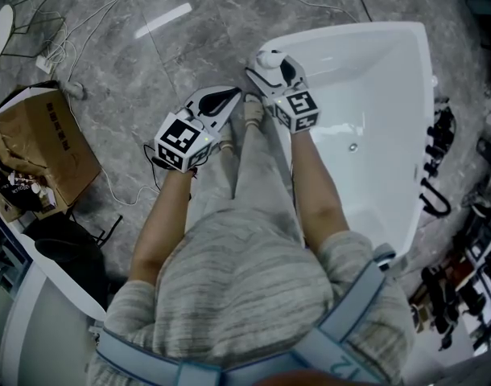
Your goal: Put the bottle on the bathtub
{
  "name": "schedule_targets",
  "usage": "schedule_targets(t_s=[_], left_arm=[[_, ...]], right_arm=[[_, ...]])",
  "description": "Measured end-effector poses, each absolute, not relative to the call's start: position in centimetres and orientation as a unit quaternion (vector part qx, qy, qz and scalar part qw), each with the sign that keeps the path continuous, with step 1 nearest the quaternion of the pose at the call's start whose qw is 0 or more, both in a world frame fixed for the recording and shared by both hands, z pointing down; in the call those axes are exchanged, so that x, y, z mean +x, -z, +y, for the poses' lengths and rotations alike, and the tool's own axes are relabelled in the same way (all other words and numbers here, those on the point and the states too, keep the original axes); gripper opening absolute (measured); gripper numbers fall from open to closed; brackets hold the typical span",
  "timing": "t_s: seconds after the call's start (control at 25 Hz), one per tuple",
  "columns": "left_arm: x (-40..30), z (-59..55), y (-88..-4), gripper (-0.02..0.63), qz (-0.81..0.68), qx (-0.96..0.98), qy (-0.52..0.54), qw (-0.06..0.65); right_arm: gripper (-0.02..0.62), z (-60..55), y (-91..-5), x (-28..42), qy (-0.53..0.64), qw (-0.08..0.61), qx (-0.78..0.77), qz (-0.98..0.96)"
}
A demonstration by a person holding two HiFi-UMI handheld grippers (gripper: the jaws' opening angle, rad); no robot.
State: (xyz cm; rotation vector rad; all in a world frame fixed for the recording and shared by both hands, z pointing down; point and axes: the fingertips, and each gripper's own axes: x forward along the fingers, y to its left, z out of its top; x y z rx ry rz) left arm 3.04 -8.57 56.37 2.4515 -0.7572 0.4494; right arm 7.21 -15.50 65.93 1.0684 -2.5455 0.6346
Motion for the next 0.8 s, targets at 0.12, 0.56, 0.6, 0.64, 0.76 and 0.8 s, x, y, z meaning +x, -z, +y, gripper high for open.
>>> schedule_targets(t_s=[0.12,0.56,0.6,0.64,0.76,0.8], left_arm=[[3.05,-8.28,-56.62,0.003,-0.279,0.907,-0.168,0.267],[3.01,-7.53,-56.97,0.003,-0.279,0.907,-0.164,0.270],[3.01,-7.54,-56.91,0.003,-0.278,0.907,-0.164,0.270],[3.01,-7.55,-56.84,0.003,-0.278,0.907,-0.164,0.270],[2.99,-7.51,-56.71,0.003,-0.276,0.908,-0.164,0.269],[2.99,-7.50,-56.69,0.003,-0.276,0.908,-0.164,0.268]], right_arm=[[0.328,-15.73,-66.02,7.11,-0.218,0.152,0.373,-0.889],[0.328,-16.28,-66.01,6.57,-0.253,0.143,0.455,-0.842],[0.328,-16.33,-65.97,6.50,-0.258,0.141,0.464,-0.836],[0.328,-16.38,-65.91,6.44,-0.263,0.139,0.472,-0.830],[0.328,-16.41,-65.78,6.48,-0.275,0.132,0.493,-0.815],[0.328,-16.42,-65.75,6.55,-0.278,0.128,0.499,-0.811]])
